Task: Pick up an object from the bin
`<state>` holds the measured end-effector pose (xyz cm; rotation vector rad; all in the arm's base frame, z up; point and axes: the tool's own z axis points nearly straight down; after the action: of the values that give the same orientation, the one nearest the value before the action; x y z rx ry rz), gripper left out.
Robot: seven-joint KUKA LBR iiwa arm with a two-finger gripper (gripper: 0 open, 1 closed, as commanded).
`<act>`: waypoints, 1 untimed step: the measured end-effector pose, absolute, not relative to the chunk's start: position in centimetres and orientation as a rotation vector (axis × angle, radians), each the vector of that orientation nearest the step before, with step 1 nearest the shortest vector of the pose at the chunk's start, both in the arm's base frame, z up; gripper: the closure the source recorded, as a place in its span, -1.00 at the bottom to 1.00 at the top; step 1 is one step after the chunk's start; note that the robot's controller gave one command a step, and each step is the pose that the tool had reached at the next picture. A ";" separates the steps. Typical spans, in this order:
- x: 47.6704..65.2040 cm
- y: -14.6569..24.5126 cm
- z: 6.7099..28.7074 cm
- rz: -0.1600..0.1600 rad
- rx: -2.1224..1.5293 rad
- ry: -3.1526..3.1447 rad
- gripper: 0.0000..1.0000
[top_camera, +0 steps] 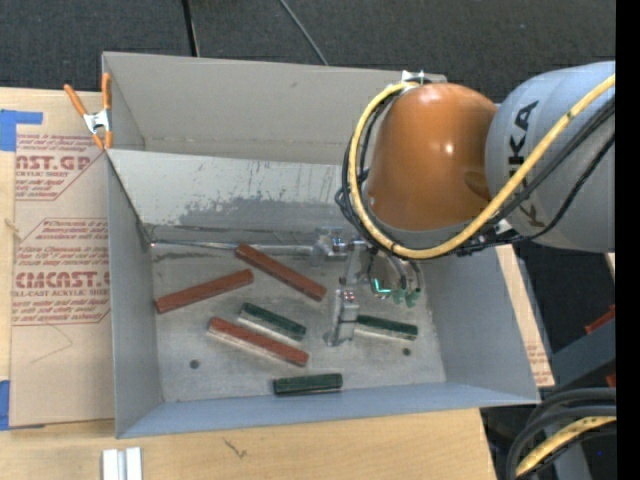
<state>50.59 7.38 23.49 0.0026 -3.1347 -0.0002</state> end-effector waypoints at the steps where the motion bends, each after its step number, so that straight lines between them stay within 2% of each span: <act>1: 50.7 7.3 23.9 -0.002 0.001 -3.143 -1.00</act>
Offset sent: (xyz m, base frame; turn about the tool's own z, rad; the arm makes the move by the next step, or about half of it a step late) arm 0.0027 -0.0446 -0.1455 -0.0885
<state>50.75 7.34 23.92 0.0006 -3.1429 -0.0017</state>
